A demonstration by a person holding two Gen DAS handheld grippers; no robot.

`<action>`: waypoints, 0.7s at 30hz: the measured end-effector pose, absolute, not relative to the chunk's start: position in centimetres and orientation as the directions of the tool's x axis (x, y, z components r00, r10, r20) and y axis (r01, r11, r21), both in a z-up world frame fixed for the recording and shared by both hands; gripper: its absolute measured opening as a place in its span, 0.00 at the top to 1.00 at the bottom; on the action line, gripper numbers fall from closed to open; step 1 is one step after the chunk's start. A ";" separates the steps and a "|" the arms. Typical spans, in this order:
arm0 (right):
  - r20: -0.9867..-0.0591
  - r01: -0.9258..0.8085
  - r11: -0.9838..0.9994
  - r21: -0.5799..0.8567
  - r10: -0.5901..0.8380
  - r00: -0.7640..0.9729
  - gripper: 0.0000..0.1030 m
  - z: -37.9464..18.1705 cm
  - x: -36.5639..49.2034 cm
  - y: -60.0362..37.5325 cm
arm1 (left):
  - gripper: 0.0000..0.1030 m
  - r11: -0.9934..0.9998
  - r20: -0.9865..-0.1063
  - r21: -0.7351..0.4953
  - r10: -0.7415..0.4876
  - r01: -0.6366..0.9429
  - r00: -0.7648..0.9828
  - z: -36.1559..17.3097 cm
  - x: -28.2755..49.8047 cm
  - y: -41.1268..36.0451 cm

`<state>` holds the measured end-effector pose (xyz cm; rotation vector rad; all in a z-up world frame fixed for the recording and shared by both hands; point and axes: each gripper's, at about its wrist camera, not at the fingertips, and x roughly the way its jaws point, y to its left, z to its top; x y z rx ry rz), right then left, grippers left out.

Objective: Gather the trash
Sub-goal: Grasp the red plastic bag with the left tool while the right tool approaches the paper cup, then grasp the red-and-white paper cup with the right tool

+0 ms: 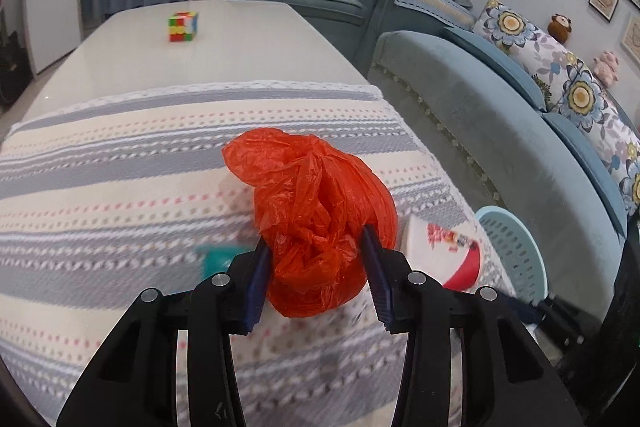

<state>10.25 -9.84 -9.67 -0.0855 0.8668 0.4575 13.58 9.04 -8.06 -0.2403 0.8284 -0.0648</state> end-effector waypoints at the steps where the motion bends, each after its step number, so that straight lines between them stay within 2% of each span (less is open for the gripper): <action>1: -0.746 -0.405 0.909 0.098 0.336 0.575 0.56 -9.4 10.2 -10.0 | 0.60 0.973 -0.721 -0.228 -0.140 -0.042 0.679 -8.0 13.0 9.3; 6: -0.766 -0.312 0.941 0.127 0.293 0.572 0.53 -9.5 12.0 -11.0 | 0.60 0.976 -0.712 -0.200 -0.087 -0.083 0.697 -8.3 10.0 10.7; 8: -0.768 -0.299 0.944 0.143 0.296 0.568 0.36 -9.7 12.3 -10.8 | 0.60 0.973 -0.707 -0.208 -0.077 -0.102 0.703 -8.4 9.3 11.2; 10: -0.763 -0.290 0.947 0.137 0.287 0.579 0.28 -9.7 12.4 -10.1 | 0.60 0.969 -0.701 -0.220 -0.077 -0.113 0.709 -8.5 8.8 11.6; 13: -0.770 -0.261 0.961 0.089 0.233 0.594 0.08 -10.0 12.8 -8.3 | 0.60 0.970 -0.692 -0.217 -0.073 -0.111 0.718 -8.4 8.4 11.4; 17: -0.799 -0.200 0.977 0.077 0.181 0.573 0.08 -11.1 14.8 -6.6 | 0.60 0.970 -0.681 -0.221 -0.081 -0.098 0.728 -8.2 8.3 11.2; 21: -0.838 -0.128 0.992 0.003 0.072 0.541 0.08 -12.7 16.7 -5.5 | 0.60 0.968 -0.674 -0.232 -0.088 -0.097 0.734 -8.2 8.1 11.3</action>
